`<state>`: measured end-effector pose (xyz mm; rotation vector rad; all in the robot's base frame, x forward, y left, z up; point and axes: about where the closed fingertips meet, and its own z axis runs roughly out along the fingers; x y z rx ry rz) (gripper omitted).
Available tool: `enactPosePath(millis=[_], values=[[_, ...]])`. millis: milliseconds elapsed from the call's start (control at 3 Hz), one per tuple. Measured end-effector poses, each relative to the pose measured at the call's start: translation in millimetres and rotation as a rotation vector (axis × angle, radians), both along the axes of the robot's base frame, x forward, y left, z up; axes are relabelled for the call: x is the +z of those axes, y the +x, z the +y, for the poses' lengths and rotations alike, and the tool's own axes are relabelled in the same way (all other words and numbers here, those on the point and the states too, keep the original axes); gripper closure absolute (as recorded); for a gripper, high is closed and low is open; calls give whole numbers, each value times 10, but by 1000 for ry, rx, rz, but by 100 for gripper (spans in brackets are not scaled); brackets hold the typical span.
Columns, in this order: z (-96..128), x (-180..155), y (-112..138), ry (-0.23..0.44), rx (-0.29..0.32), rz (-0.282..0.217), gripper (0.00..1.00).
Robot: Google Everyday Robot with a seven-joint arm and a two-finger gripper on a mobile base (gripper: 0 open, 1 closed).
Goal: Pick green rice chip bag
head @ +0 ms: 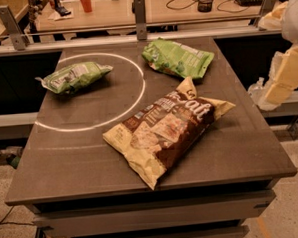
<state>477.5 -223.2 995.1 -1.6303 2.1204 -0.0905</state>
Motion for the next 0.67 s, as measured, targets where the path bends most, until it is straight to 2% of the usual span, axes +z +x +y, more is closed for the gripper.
enactPosePath(millis=[333, 667], values=[[-37, -21, 349, 88, 12, -49, 0], [-65, -142, 694, 202, 0, -111, 0]])
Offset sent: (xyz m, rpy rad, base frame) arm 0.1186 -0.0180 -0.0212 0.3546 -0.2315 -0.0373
